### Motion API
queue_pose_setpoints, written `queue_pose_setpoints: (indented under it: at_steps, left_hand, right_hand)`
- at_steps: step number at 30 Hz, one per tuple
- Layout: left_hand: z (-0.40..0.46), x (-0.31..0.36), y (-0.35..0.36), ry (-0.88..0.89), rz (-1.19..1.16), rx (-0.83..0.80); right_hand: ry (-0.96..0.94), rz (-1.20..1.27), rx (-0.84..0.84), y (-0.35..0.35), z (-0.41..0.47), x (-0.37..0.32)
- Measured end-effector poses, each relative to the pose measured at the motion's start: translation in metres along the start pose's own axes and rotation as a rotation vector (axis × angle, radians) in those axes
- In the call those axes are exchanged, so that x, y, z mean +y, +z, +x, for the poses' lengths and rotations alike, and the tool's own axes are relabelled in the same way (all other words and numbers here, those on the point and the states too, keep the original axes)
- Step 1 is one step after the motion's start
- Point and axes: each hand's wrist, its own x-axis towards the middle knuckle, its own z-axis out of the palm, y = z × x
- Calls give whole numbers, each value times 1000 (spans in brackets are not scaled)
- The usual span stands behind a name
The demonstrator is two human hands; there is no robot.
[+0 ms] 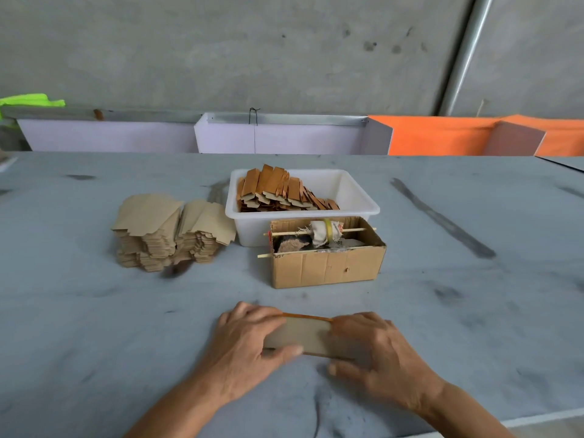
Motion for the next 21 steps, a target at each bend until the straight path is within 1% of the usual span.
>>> queue_pose_setpoints:
  at_steps: [2,5,8,11,13,16,19,21]
  left_hand:
    - [1,3,0,25,-30,7]
    - [7,7,0,-46,-109,11]
    - [12,12,-4,-203,-325,23]
    - [15,15,-7,-380,-590,38]
    - [15,19,-9,-460,-773,40]
    - [12,23,-11,-517,-1096,18]
    - [10,28,-13,-494,-1216,6]
    - [11,32,-12,-520,-1265,55]
  right_hand:
    - [-28,-70,-7,3,0,-2]
    - [45,87,55,5,4,0]
    - [92,311,128,3,1,4]
    - [101,492,148,0,-2,4]
    - [118,595,155,-2,-4,5]
    - [138,702,186,-4,-4,4]
    - [165,767,218,-7,-2,2]
    - [178,783,236,-9,1,0]
